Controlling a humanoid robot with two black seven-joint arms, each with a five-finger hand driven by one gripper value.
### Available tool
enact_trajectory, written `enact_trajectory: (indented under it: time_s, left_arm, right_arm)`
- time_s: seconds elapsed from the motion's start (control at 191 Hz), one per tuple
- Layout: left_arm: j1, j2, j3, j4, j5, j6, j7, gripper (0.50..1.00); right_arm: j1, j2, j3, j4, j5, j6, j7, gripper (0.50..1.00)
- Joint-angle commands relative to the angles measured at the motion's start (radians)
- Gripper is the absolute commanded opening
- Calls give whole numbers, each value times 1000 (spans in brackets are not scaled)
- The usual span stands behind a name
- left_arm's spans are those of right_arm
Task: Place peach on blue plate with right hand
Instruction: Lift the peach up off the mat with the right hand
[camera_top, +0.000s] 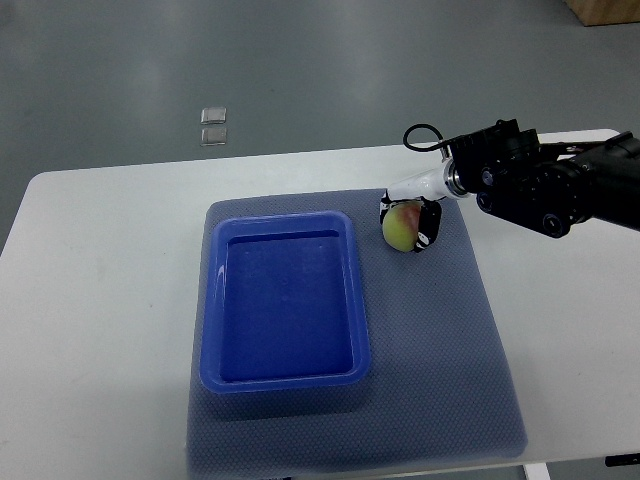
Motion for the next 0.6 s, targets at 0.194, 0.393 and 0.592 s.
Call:
enact_trajectory:
  time_s: [0.194,0.393,0.592]
  left_arm:
    - [0,0,-1,3,-2,0,0,1000]
    - [0,0,-1,1,0,0,0,1000]
    - [0,0,-1,-3,0,0,0,1000]
  right_arm:
    - [96,-49,1,25,18,35,2,500]
    - [309,-196,12,203,31,179,3,500]
    - [524,-361,12,384,97,276,3,500]
